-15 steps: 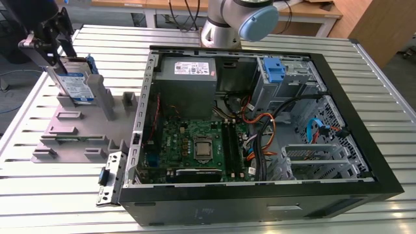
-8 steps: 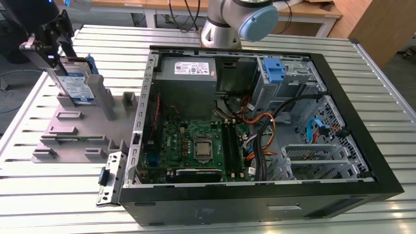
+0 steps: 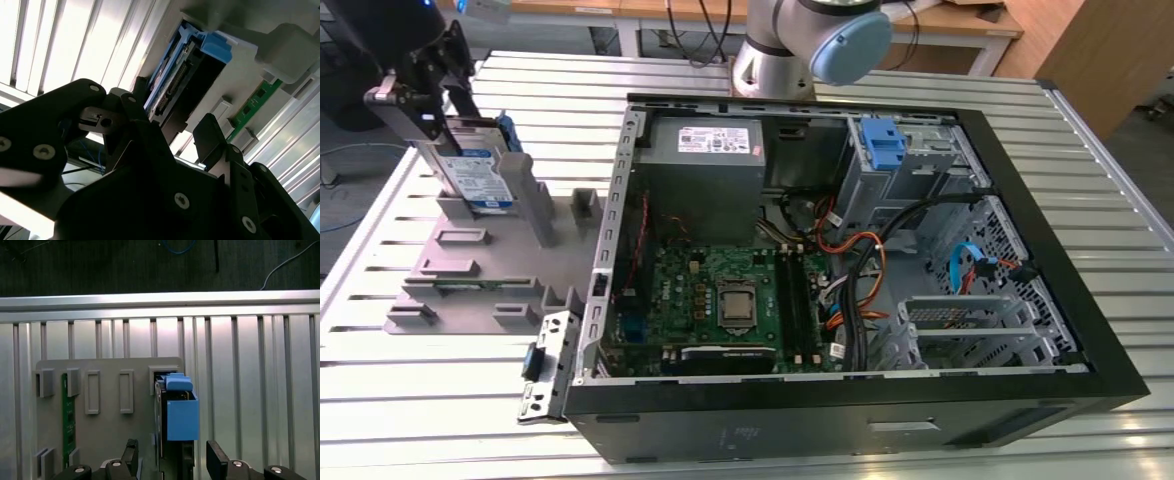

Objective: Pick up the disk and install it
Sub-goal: 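Pick up the disk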

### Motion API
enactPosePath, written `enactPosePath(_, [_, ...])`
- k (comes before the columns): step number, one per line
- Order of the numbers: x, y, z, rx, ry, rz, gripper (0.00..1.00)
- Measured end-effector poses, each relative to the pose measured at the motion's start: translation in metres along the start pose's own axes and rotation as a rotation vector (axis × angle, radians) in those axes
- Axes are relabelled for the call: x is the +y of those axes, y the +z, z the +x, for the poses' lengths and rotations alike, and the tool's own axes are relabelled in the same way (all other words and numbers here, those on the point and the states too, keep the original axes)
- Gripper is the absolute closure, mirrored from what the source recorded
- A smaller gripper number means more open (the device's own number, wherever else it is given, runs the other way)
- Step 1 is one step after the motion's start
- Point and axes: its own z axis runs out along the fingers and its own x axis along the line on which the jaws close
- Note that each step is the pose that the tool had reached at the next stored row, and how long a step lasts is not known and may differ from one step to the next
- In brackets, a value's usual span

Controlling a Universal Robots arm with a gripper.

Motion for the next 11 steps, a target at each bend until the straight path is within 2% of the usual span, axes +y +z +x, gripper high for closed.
enactPosePath(11, [-0.0013,0.0001,0.0,0.0,0.0,0.0,0.37])
